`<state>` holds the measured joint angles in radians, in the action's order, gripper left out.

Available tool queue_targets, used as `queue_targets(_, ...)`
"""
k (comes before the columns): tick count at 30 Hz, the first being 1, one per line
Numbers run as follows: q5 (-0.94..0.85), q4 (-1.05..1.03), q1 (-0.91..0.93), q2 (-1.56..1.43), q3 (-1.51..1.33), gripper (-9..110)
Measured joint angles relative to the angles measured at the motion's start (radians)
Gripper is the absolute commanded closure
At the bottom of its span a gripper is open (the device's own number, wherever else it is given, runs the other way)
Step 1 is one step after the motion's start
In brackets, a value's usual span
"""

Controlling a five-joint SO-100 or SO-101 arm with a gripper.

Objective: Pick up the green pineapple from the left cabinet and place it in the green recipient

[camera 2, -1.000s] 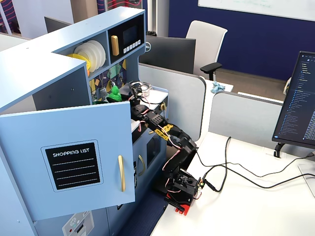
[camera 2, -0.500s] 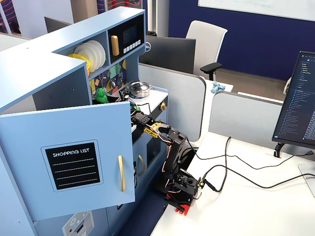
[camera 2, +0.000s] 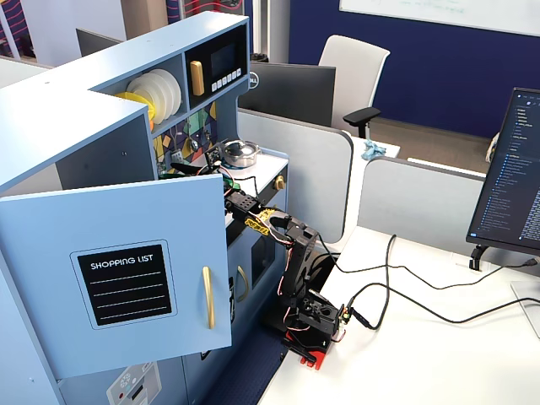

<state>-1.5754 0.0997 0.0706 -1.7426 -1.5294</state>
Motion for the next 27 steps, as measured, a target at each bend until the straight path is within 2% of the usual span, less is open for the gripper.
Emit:
queue_targets(4,0.000,-0.044,0.000,-0.029,-0.002,67)
queue_targets(8,-0.020,-0.107,0.000,-0.201,-0.110,68)
queue_targets(18,-0.064,-0.327,-0.023,-0.834,-0.739,71)
queue_targets(27,-0.044,-0.538,-0.023,-1.236,-1.313,77)
